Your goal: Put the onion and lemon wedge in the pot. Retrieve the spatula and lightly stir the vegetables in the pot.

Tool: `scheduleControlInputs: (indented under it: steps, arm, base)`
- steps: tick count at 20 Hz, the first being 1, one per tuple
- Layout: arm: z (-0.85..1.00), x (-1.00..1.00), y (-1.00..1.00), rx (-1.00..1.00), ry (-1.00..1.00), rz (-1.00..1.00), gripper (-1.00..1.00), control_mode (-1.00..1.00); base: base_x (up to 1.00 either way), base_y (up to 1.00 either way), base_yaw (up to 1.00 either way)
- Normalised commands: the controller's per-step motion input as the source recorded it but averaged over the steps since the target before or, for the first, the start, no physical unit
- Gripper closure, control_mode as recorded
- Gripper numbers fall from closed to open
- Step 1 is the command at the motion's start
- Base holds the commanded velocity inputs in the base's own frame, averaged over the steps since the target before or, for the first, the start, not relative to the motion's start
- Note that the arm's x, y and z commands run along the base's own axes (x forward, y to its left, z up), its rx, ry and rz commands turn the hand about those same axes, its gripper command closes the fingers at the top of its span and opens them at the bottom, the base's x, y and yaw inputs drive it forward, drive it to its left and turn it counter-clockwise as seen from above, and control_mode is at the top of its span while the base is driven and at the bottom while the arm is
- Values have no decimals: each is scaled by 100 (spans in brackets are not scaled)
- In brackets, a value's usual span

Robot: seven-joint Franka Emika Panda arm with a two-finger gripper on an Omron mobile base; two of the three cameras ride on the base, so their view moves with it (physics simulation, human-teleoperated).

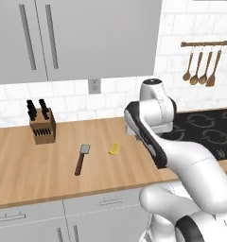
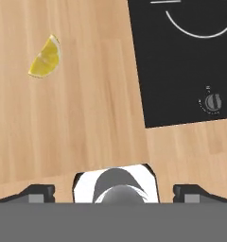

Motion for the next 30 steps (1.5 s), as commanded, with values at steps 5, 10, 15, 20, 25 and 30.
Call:
scheduleControlInputs:
  steps: [5, 10, 15, 20, 25, 30]
  arm:
    - [-67, 62, 96, 0, 4, -2, -100, -100]
    - [-50, 60, 52, 2, 1, -3, -100, -100]
    - [-43, 51, 16, 1, 0, -8, -100, -100]
    - [-38, 50, 1, 0, 1, -12, -100, -100]
    - [-29, 51, 0, 0, 1, -11, -100, -100]
    - [-26, 46, 0, 0, 0, -7, -100, -100]
  base:
    - [0, 0, 0]
    - [0, 0, 0]
    - [0, 0, 0]
    - [0, 0, 0]
    - [0, 0, 0]
    - [0, 0, 0]
